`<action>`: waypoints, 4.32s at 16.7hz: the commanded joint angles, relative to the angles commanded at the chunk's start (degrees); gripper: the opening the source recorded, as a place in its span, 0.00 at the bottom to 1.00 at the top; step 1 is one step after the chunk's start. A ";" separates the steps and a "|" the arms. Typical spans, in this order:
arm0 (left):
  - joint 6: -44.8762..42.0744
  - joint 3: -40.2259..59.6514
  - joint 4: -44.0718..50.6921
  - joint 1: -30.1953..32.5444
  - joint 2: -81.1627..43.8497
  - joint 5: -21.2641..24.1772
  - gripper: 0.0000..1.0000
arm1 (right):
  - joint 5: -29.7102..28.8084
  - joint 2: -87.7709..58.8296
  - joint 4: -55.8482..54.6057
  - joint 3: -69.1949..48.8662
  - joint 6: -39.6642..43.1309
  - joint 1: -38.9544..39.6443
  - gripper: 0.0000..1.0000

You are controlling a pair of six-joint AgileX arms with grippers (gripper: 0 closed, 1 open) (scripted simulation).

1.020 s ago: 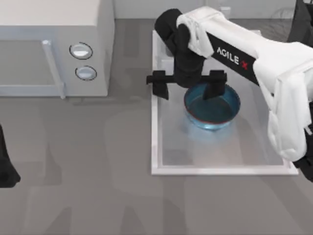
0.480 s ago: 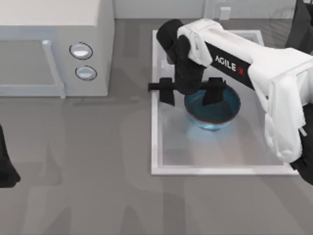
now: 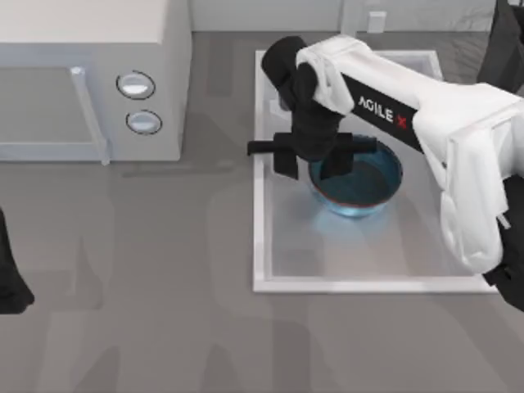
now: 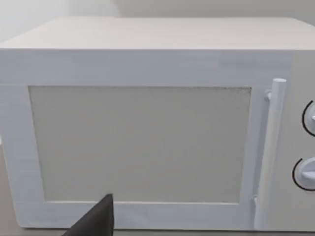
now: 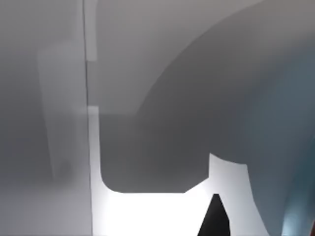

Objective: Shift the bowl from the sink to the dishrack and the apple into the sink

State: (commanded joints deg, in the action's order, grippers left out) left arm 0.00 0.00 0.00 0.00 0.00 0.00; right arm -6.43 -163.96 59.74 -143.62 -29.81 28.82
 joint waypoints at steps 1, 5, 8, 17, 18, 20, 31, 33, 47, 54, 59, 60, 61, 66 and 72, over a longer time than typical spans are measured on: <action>0.00 0.00 0.00 0.00 0.00 0.00 1.00 | 0.00 0.00 0.00 0.00 0.00 0.00 0.17; 0.00 0.00 0.00 0.00 0.00 0.00 1.00 | 0.00 0.00 0.00 0.00 0.00 0.00 0.00; 0.00 0.00 0.00 0.00 0.00 0.00 1.00 | 0.00 0.00 0.00 0.00 0.00 0.00 0.00; 0.00 0.00 0.00 0.00 0.00 0.00 1.00 | -0.38 6.59 3.08 3.86 -2.61 2.93 0.00; 0.00 0.00 0.00 0.00 0.00 0.00 1.00 | -0.53 9.40 4.46 5.52 -3.81 4.19 0.00; 0.00 0.00 0.00 0.00 0.00 0.00 1.00 | -0.89 16.34 7.79 9.51 -6.77 7.15 0.00; 0.00 0.00 0.00 0.00 0.00 0.00 1.00 | -3.15 59.22 28.25 33.55 -25.26 25.65 0.00; 0.00 0.00 0.00 0.00 0.00 0.00 1.00 | -3.35 62.40 30.01 35.67 -26.85 27.33 0.00; 0.00 0.00 0.00 0.00 0.00 0.00 1.00 | 6.37 68.02 10.74 43.45 -11.08 9.41 0.00; 0.00 0.00 0.00 0.00 0.00 0.00 1.00 | 14.87 76.41 -25.56 51.90 5.07 -22.50 0.00; 0.00 0.00 0.00 0.00 0.00 0.00 1.00 | 21.31 81.97 -49.73 62.40 19.64 -44.85 0.00; 0.00 0.00 0.00 0.00 0.00 0.00 1.00 | 23.22 83.64 -52.78 64.16 22.31 -47.62 0.00; 0.00 0.00 0.00 0.00 0.00 0.00 1.00 | 25.18 85.34 -55.24 65.57 24.67 -49.79 0.00; 0.00 0.00 0.00 0.00 0.00 0.00 1.00 | 29.15 88.96 -59.29 67.79 28.84 -52.79 0.00; 0.00 0.00 0.00 0.00 0.00 0.00 1.00 | 28.77 87.04 -61.26 68.39 28.77 -52.26 0.00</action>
State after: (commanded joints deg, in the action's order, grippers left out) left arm 0.00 0.00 0.00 0.00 0.00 0.00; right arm 22.35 -76.93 -1.52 -75.24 -1.03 -23.44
